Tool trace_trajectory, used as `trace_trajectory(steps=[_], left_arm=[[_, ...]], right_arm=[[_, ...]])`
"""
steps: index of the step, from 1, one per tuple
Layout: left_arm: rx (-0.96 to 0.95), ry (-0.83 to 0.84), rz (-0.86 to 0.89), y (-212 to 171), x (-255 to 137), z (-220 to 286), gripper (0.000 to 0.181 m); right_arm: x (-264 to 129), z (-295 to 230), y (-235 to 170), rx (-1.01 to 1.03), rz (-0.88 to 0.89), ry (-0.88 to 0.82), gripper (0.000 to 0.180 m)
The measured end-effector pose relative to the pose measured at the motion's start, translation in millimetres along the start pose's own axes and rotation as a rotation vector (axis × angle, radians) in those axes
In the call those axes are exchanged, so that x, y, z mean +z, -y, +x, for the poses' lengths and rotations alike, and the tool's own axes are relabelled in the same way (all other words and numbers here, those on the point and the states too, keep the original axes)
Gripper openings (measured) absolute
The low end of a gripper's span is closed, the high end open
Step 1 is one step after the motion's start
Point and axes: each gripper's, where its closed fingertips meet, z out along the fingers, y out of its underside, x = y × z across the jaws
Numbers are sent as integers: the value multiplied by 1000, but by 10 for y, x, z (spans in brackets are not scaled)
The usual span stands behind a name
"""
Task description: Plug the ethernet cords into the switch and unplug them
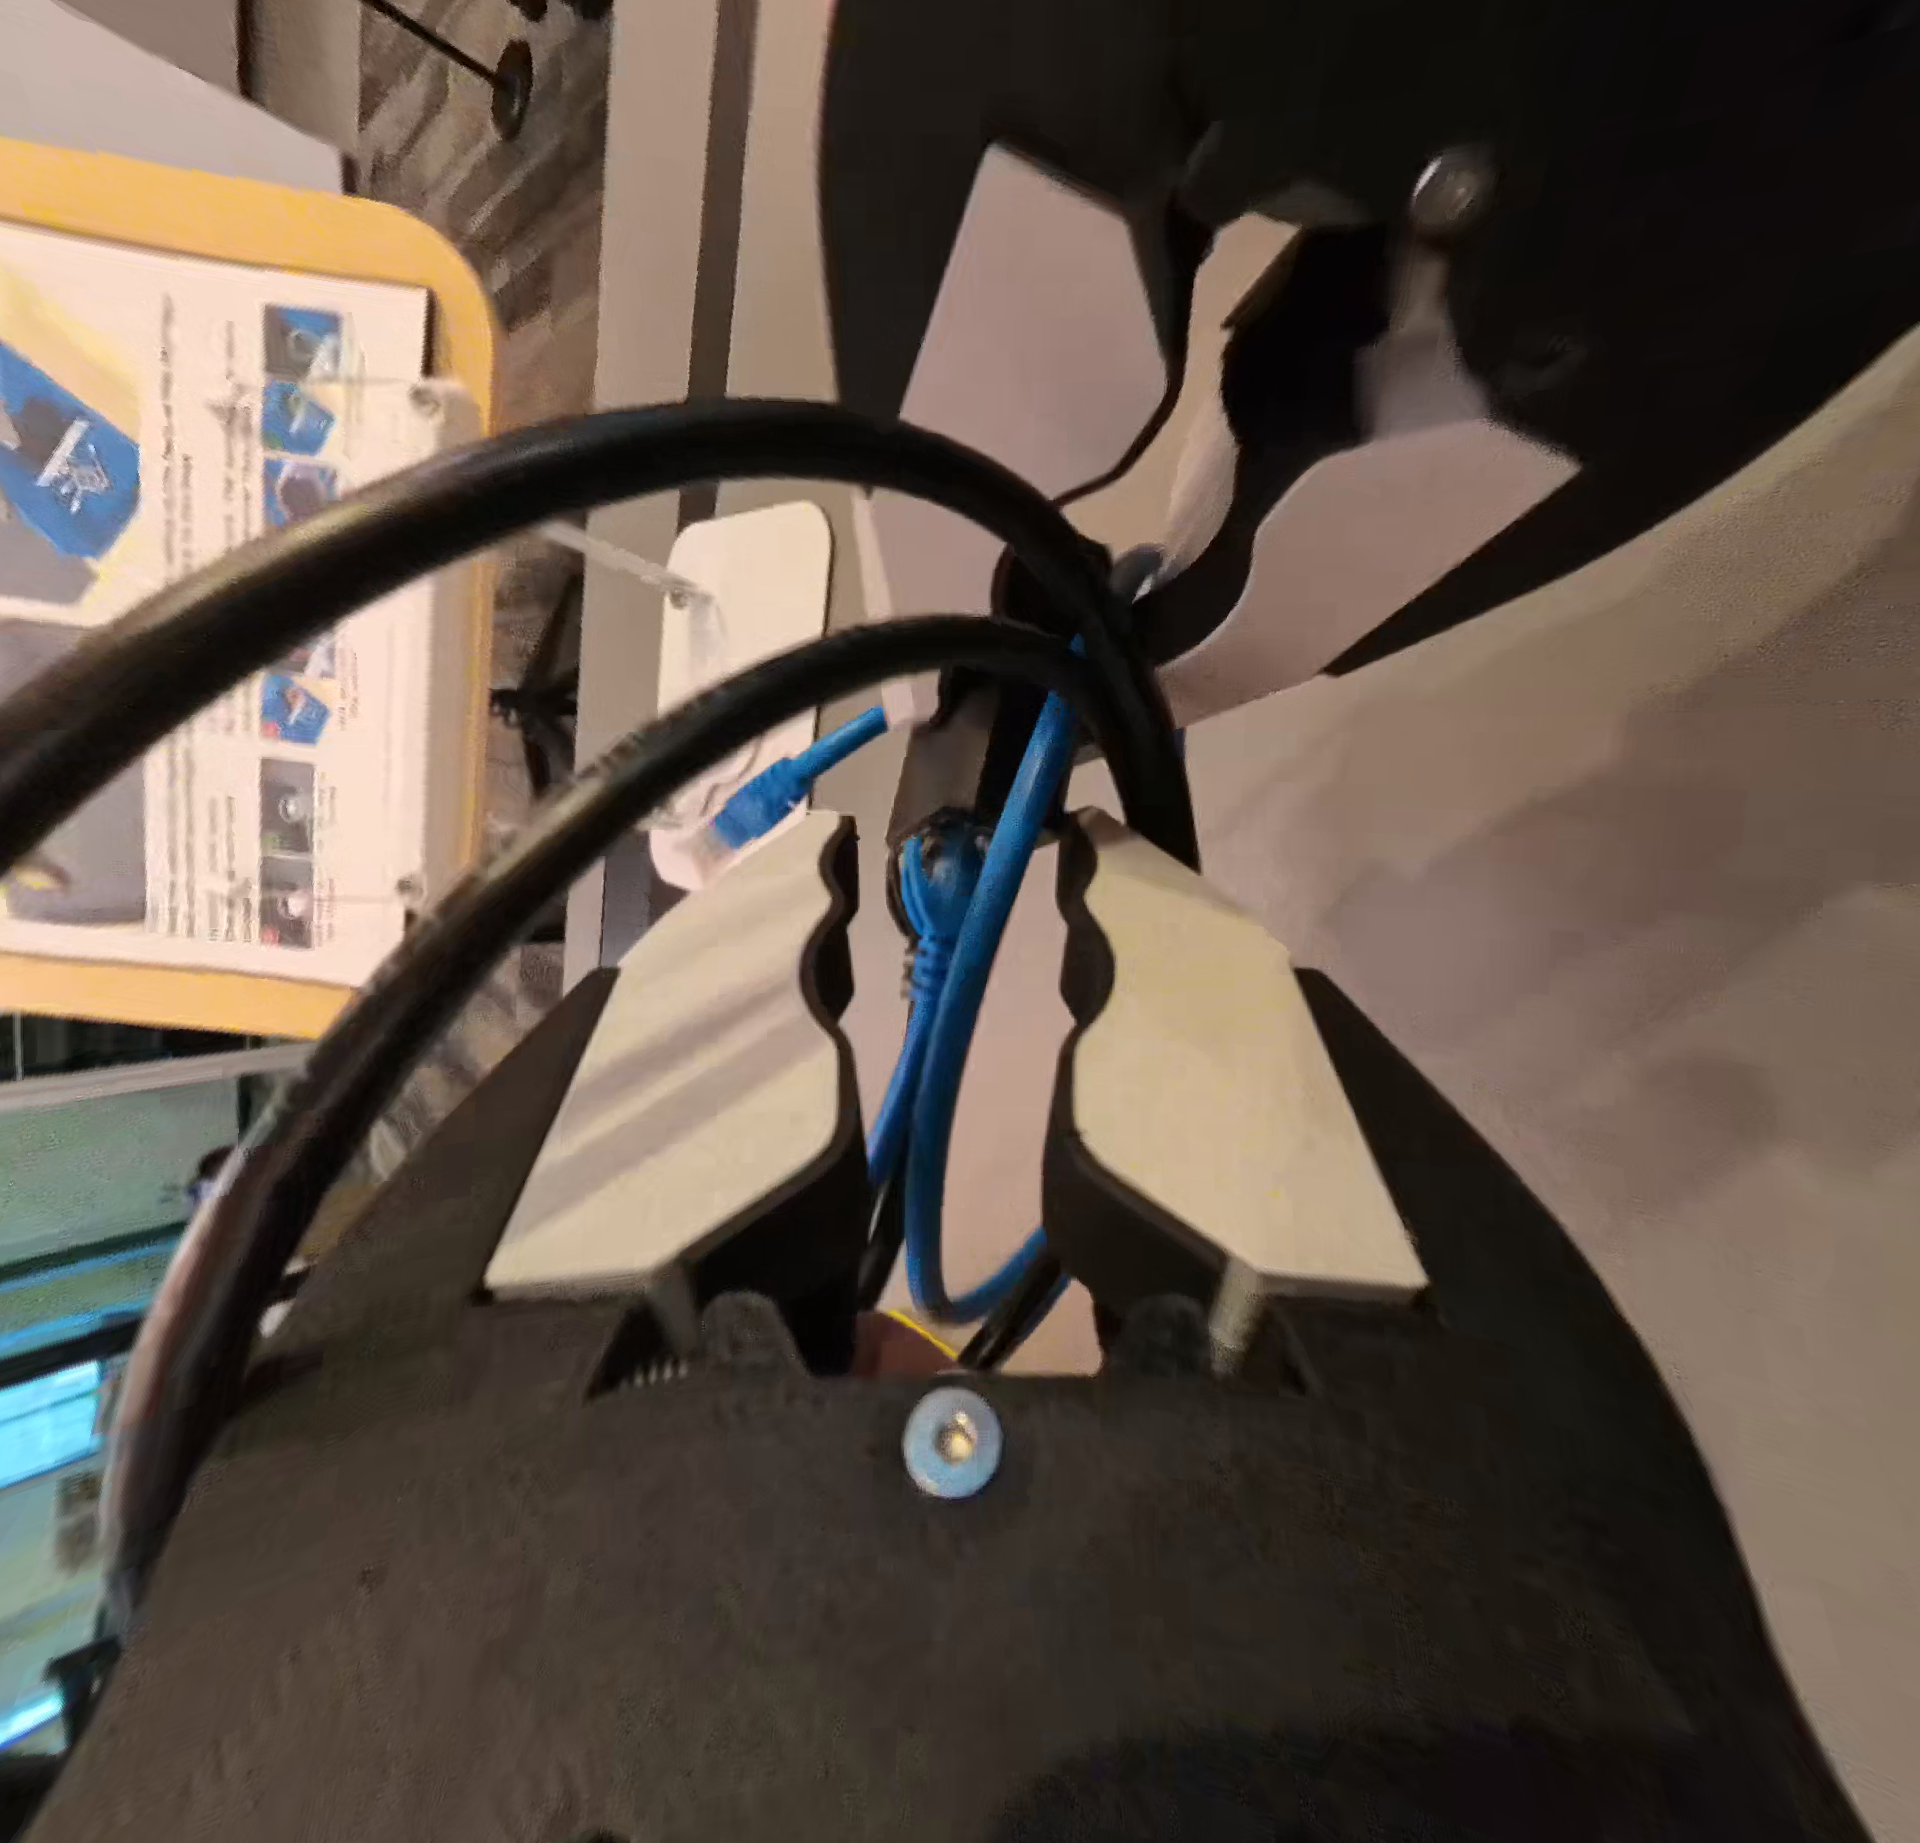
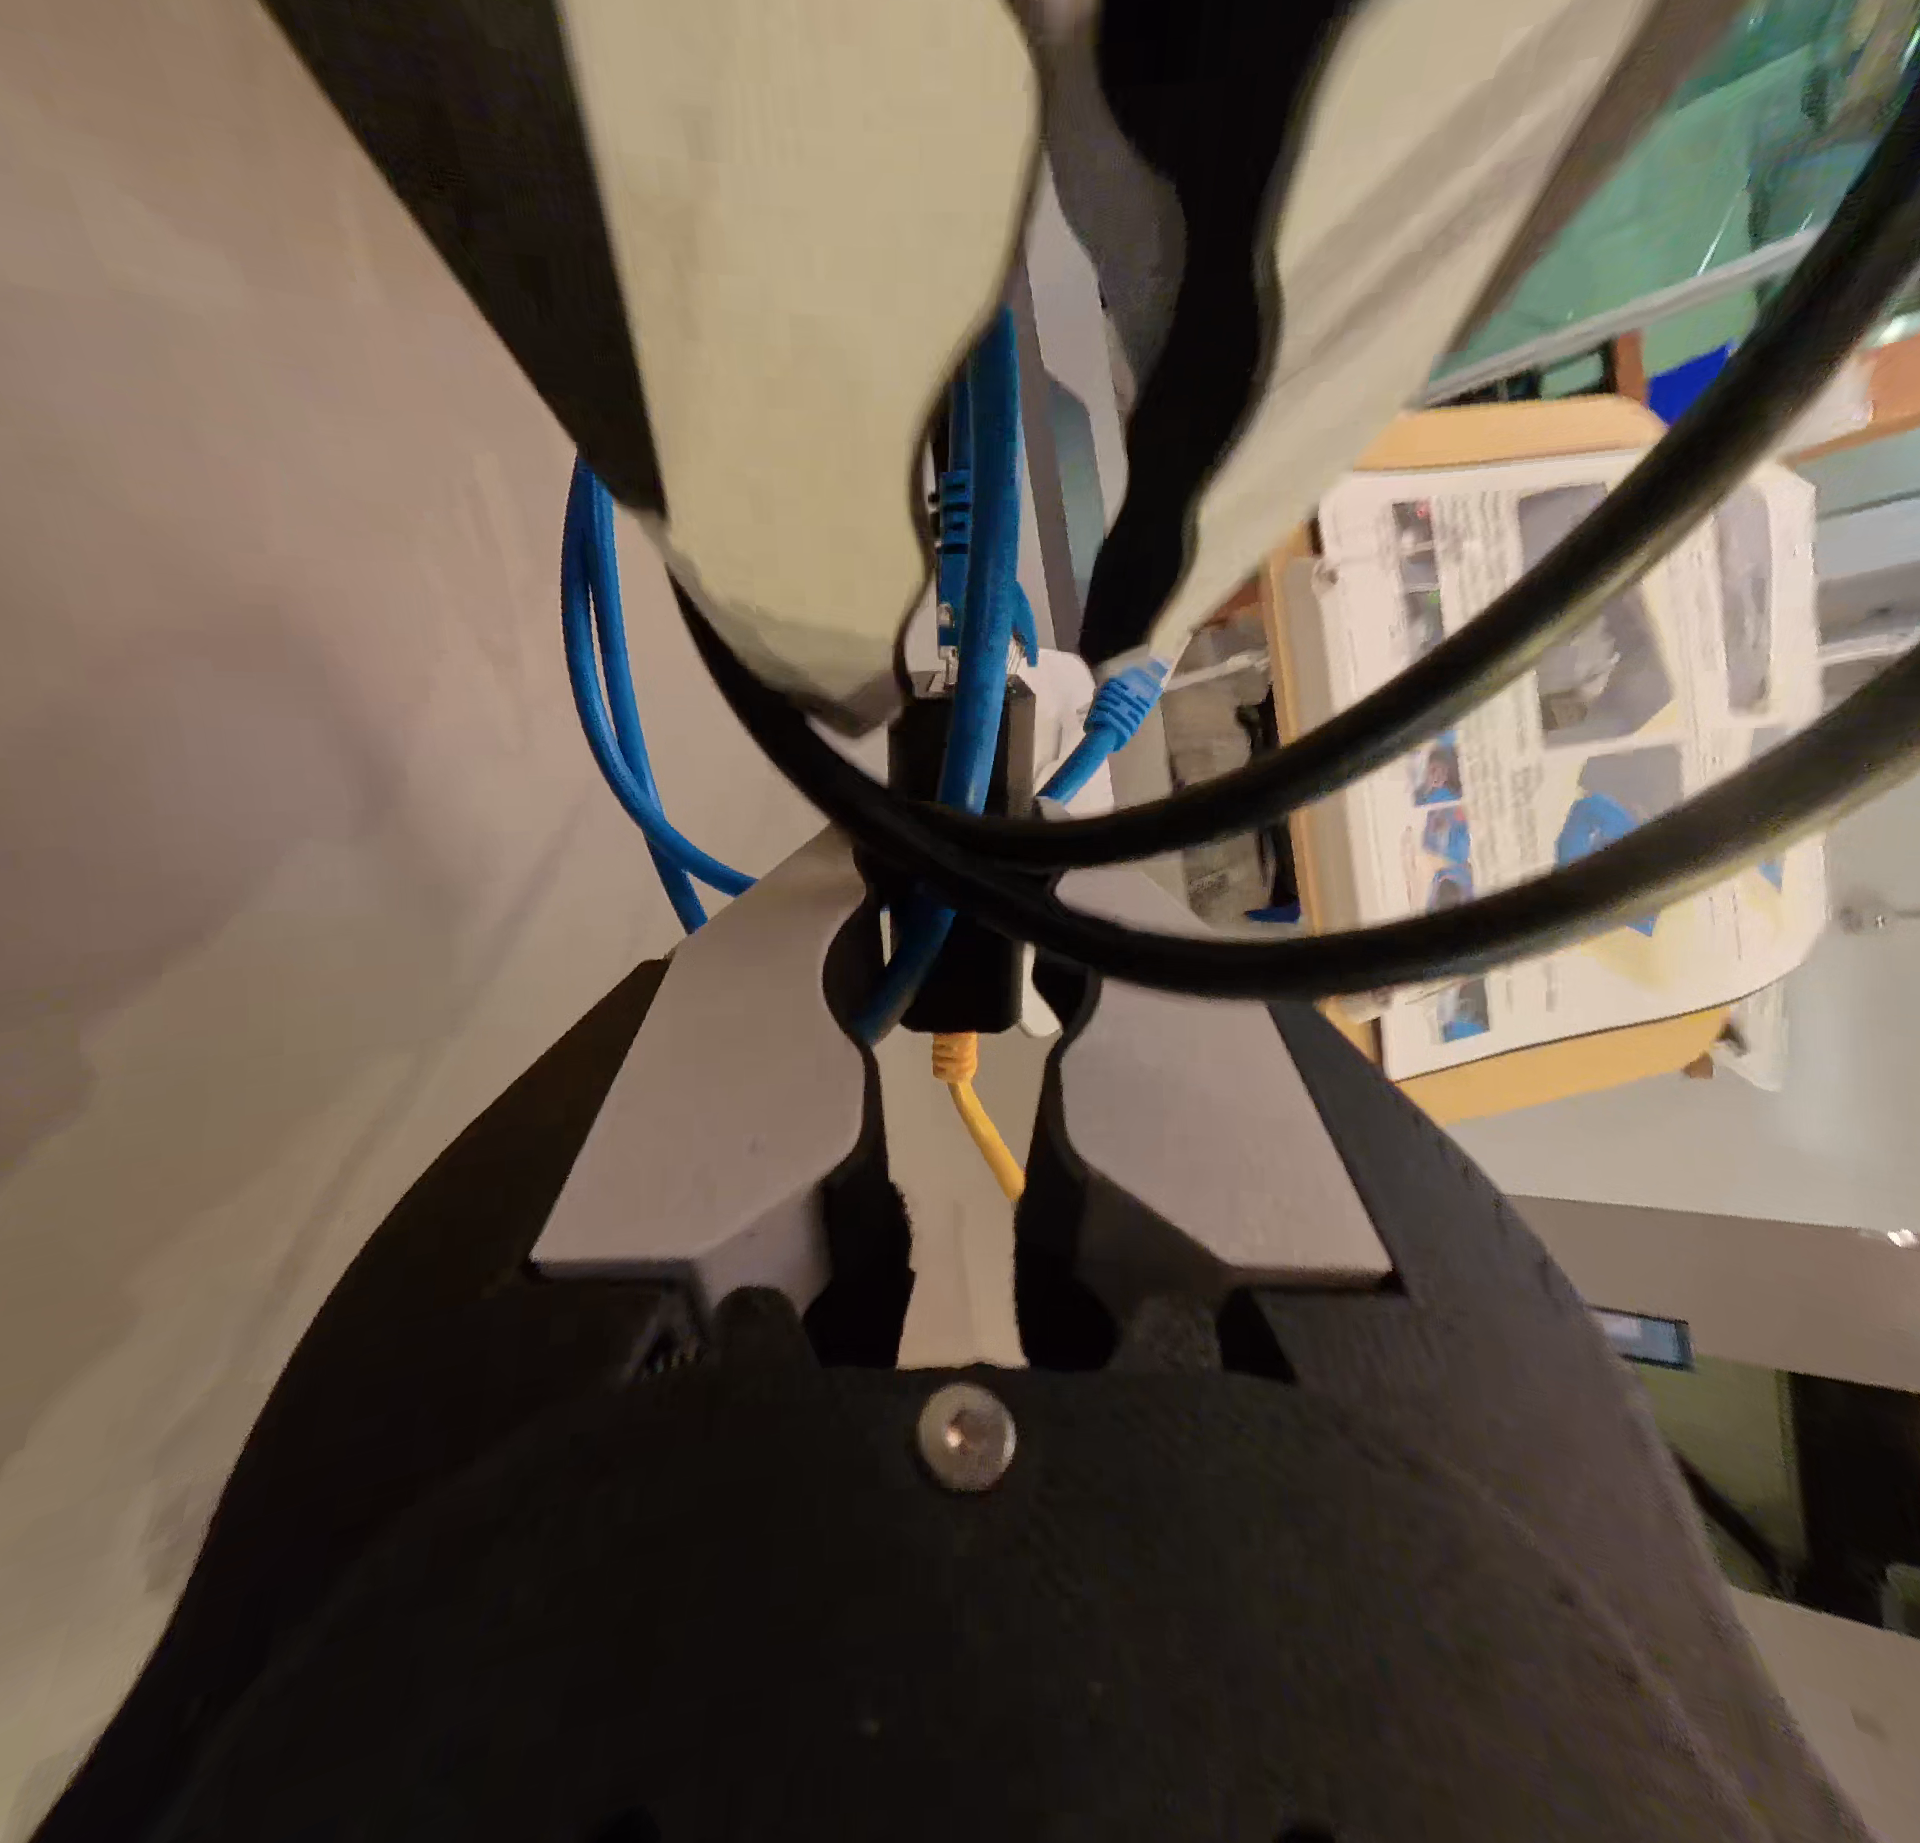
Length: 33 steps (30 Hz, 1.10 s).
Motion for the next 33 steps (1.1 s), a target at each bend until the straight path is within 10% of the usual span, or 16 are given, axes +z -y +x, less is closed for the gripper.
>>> trace_trajectory(steps=[1,26,33], left_arm=[[10,-13,10,16,24,25,35],[86,147,11,-175,7,-98,24],[120,252,-33,-196,-76,-282,24]], right_arm=[[2,-10,17,-20,-3,-3,22],[-297,74,-85,-41,52,48,38],[-767,13,-30,17,124,299,41]])
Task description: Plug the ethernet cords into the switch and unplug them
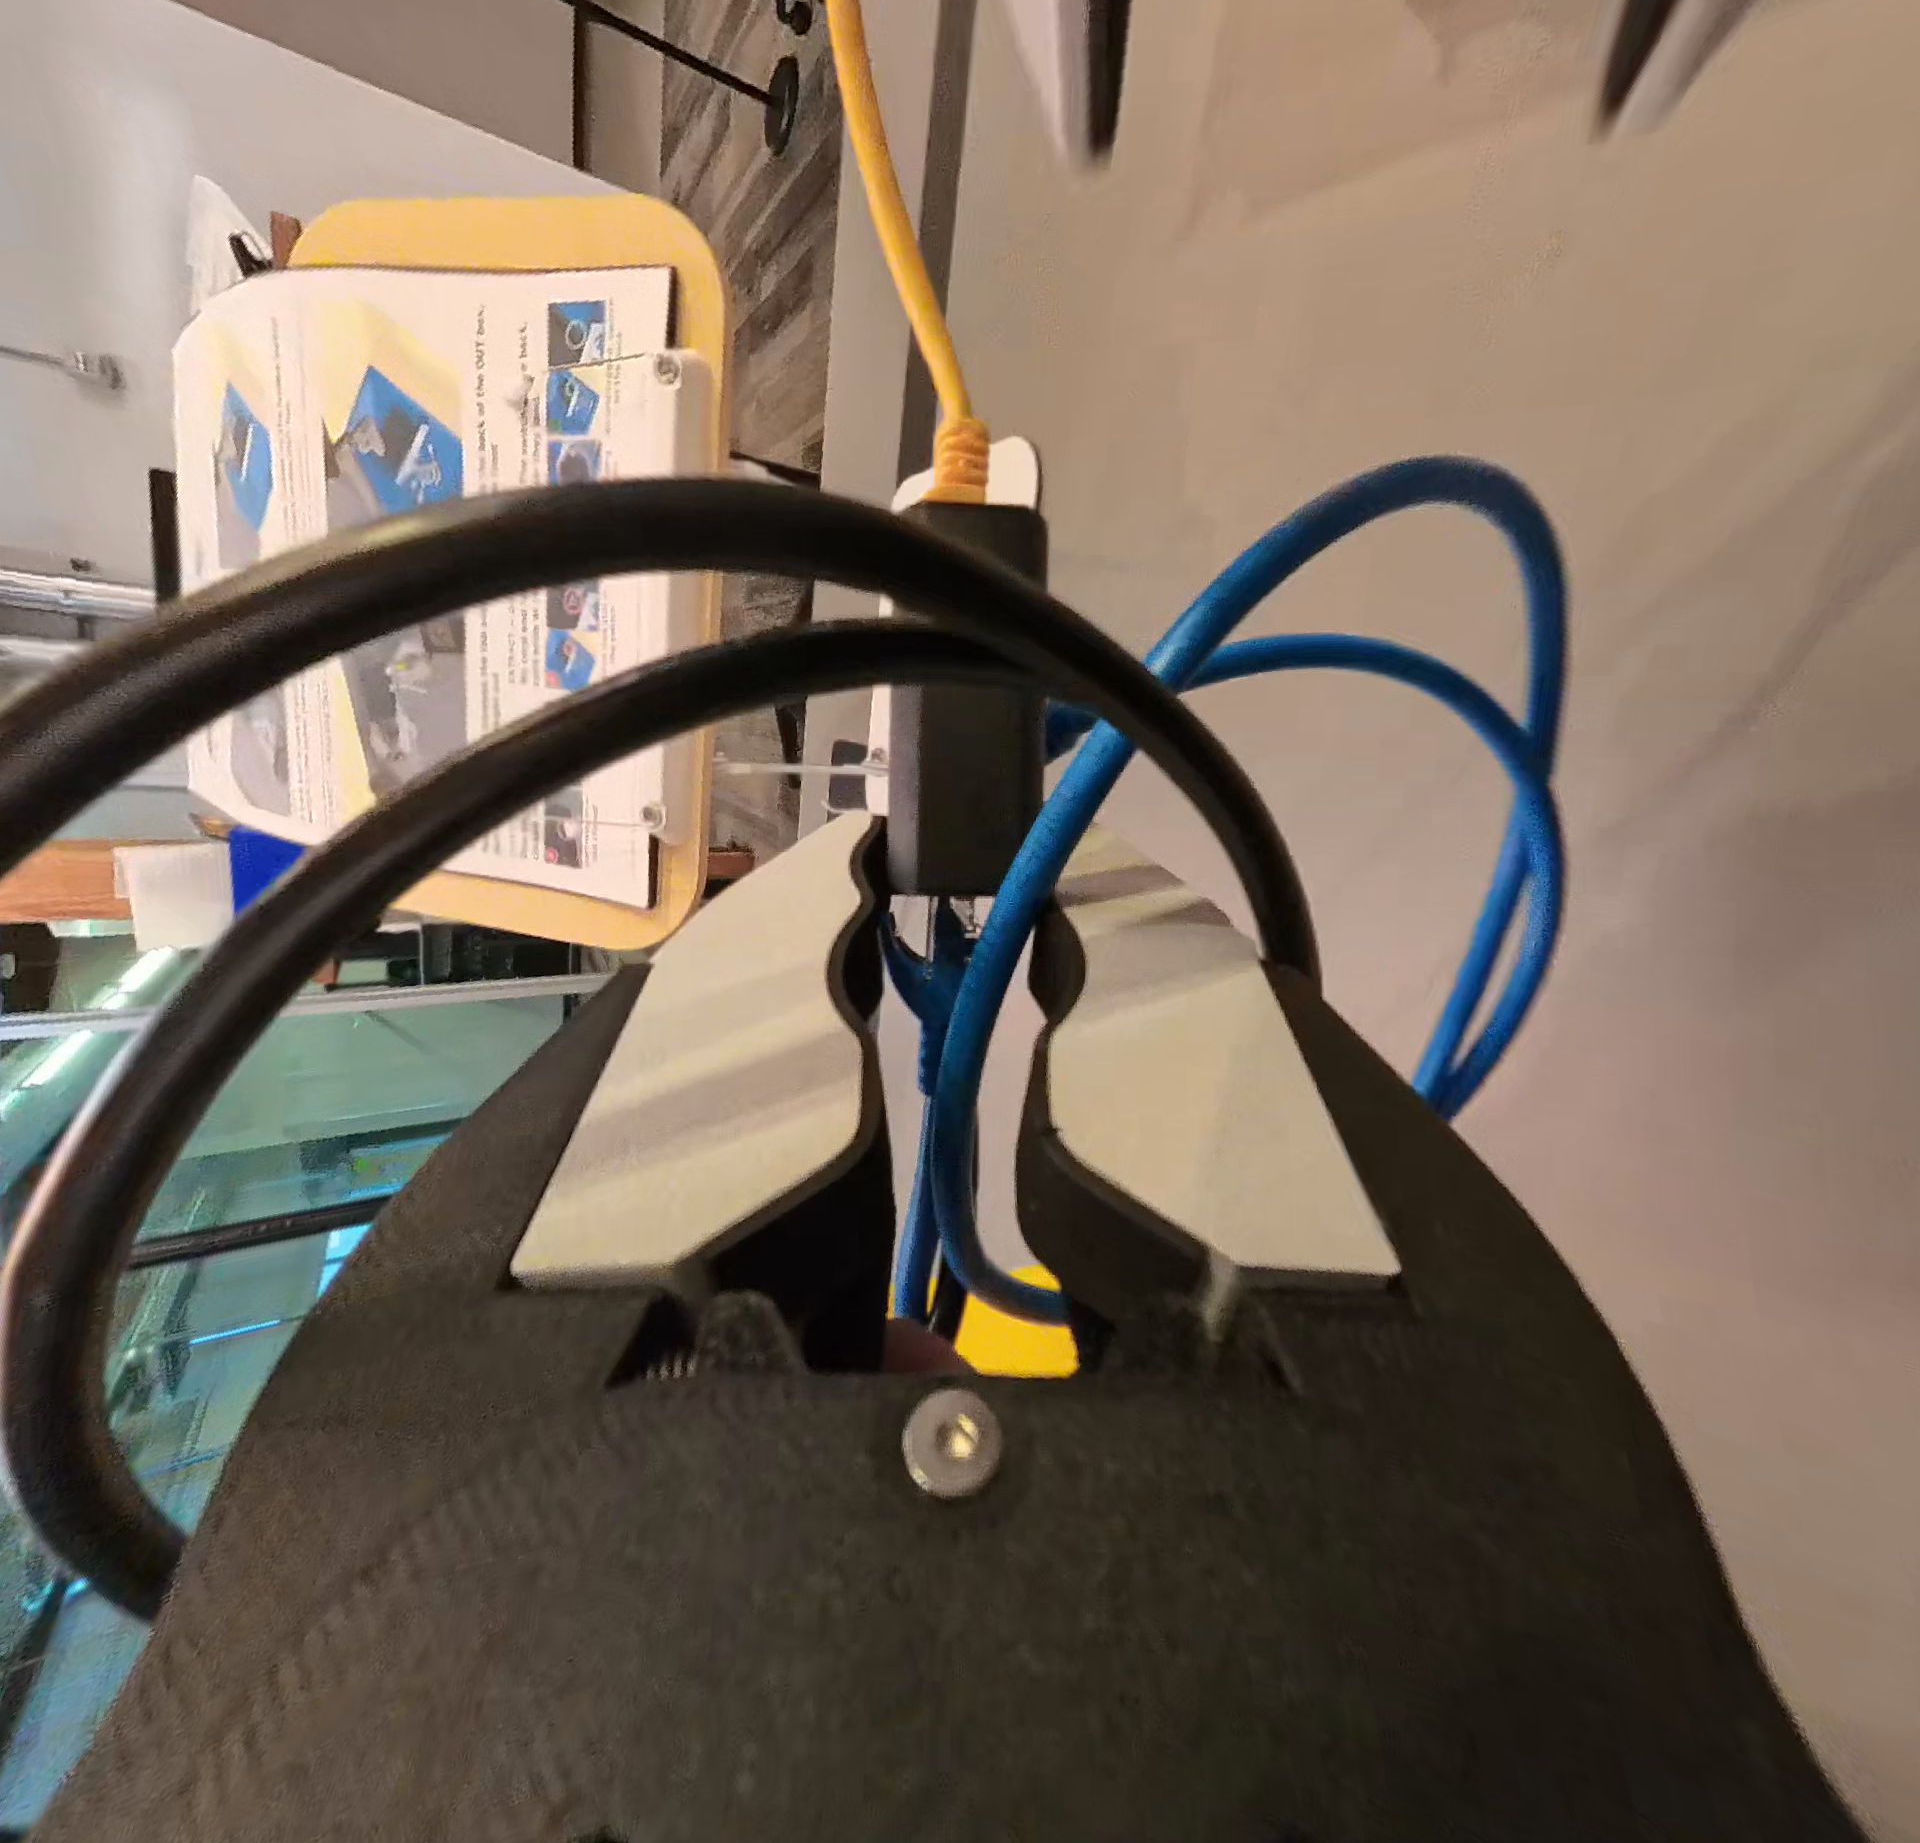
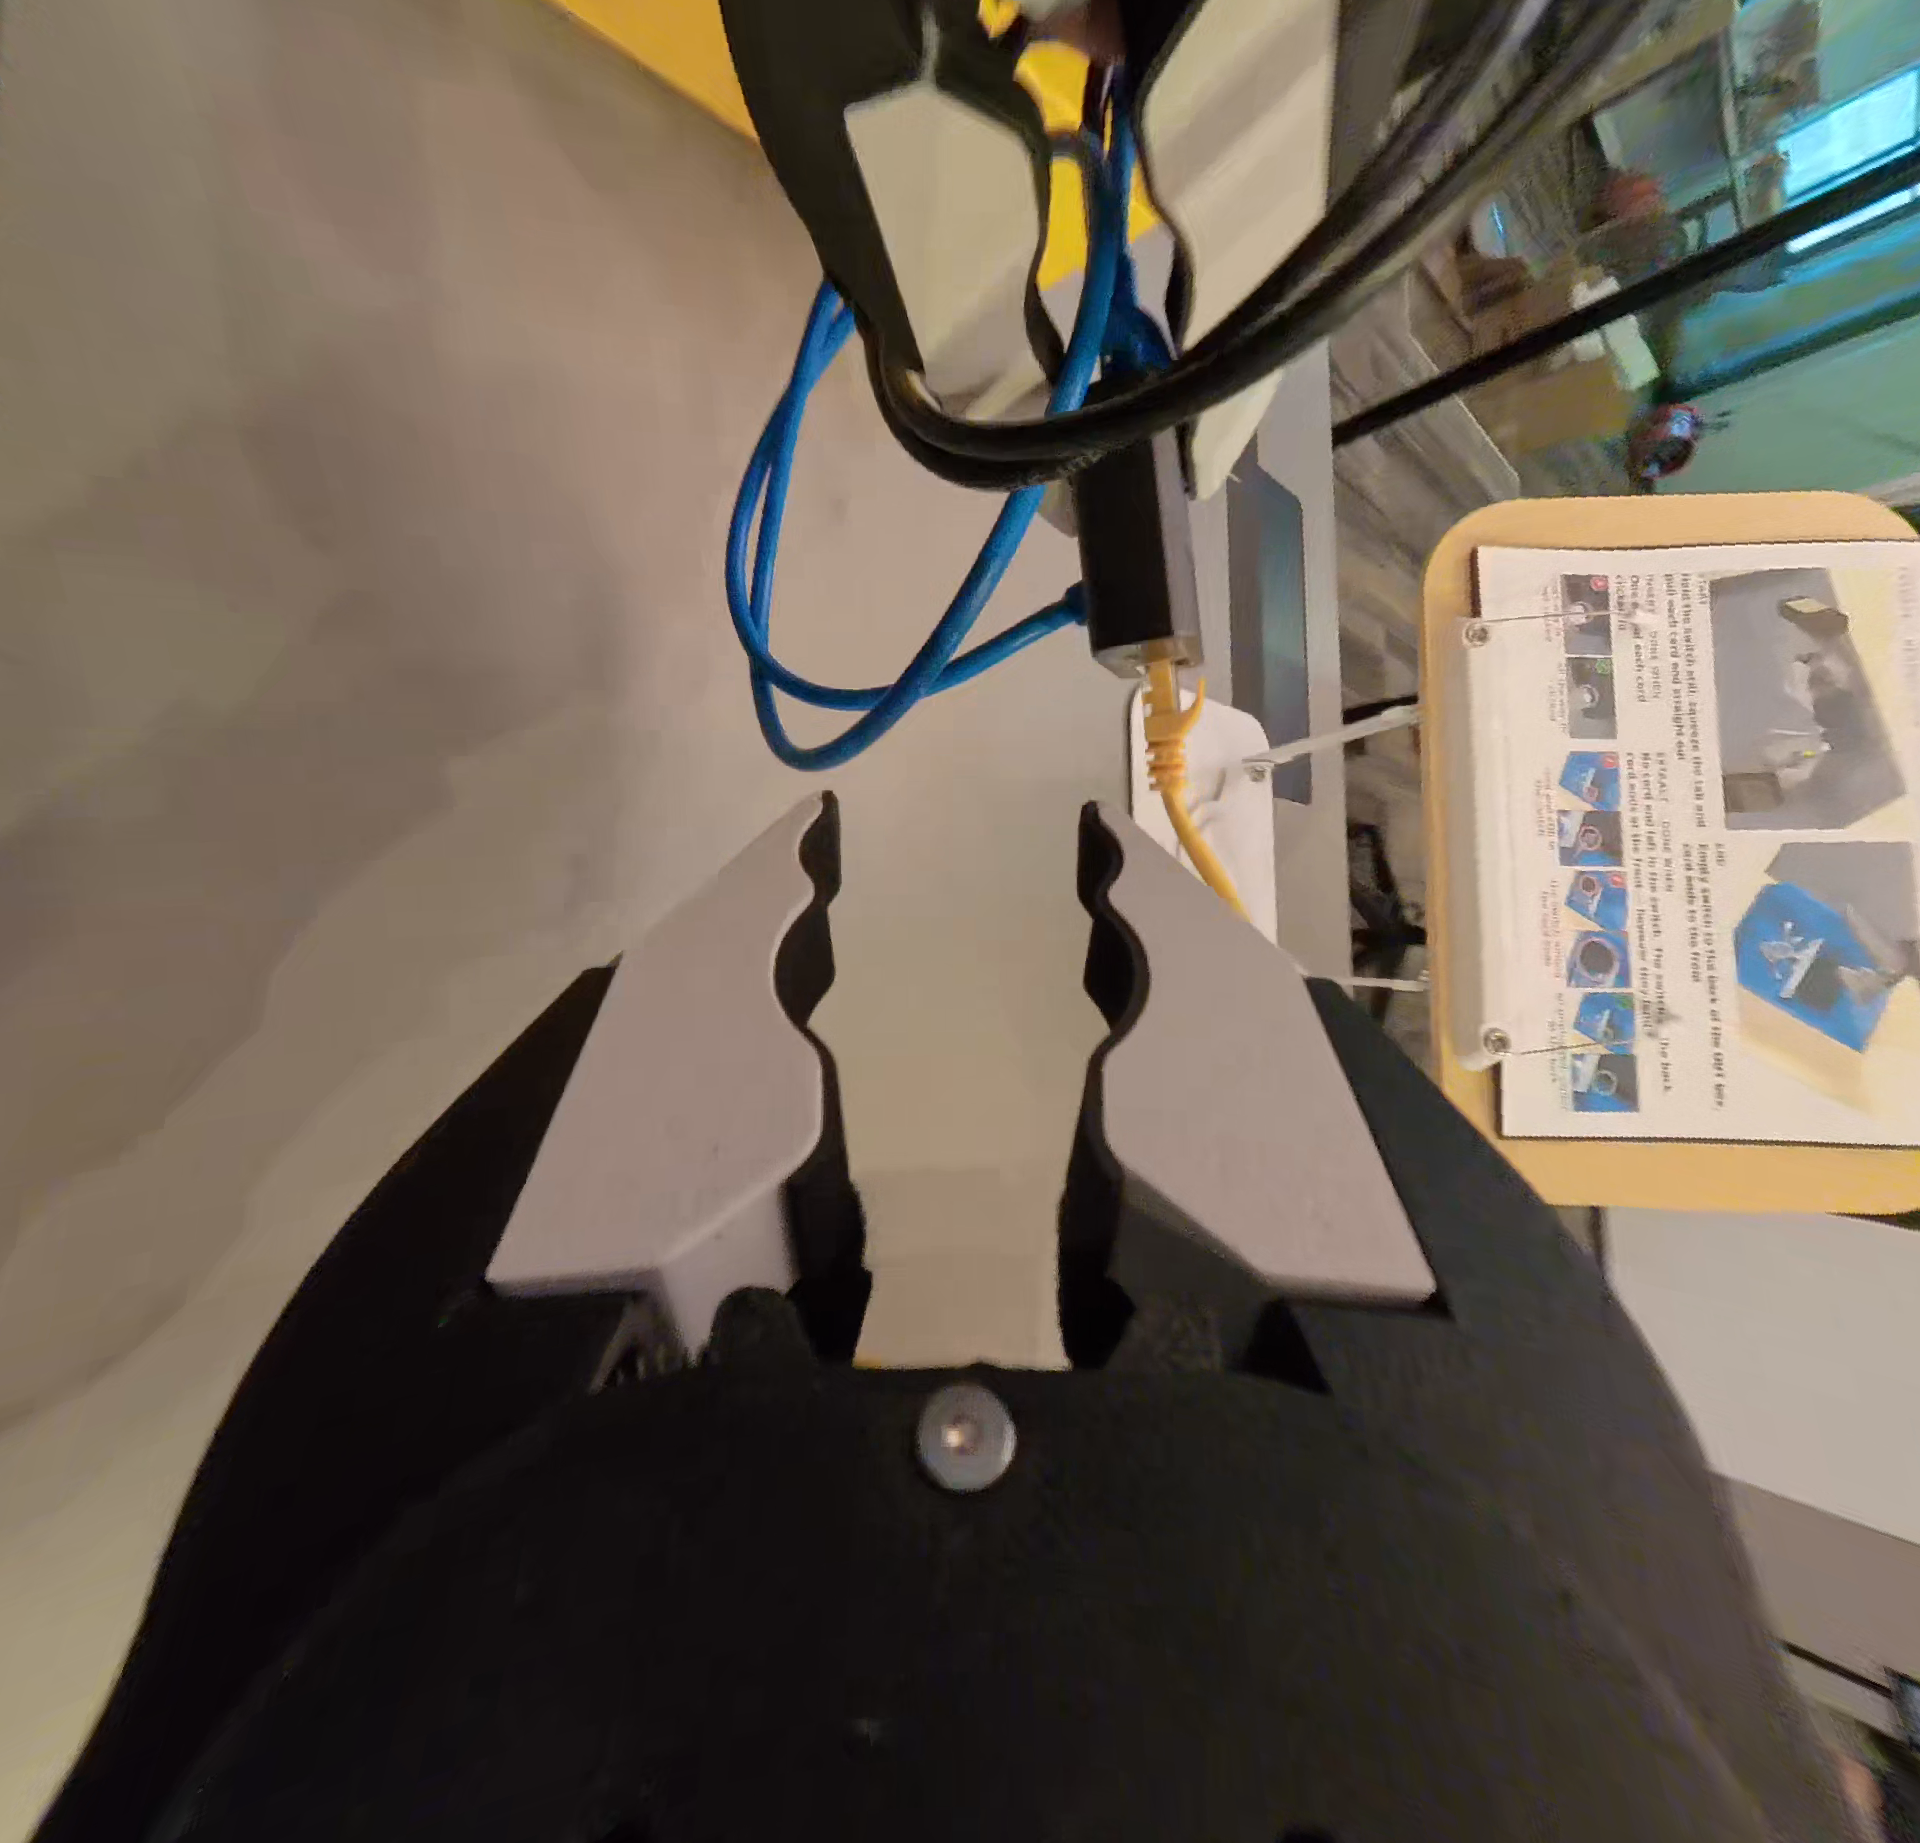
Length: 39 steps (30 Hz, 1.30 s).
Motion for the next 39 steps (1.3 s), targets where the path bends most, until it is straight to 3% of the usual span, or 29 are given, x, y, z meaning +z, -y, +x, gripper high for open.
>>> trace_trajectory(steps=[4,10,15,32,39], left_arm=[[-2,21,13,2,-28,-66,24],[37,65,45,211,-178,-152,24],[65,81,43,288,-267,-195,24],[87,58,42,317,-249,-140,24],[59,10,53,329,-232,-67,24]], right_arm=[[-271,367,68,43,51,-159,34],[43,540,60,-149,-77,-354,39],[135,573,148,-245,-58,-414,21],[233,557,135,-375,-62,-383,11],[241,443,82,-391,-108,-262,8]])
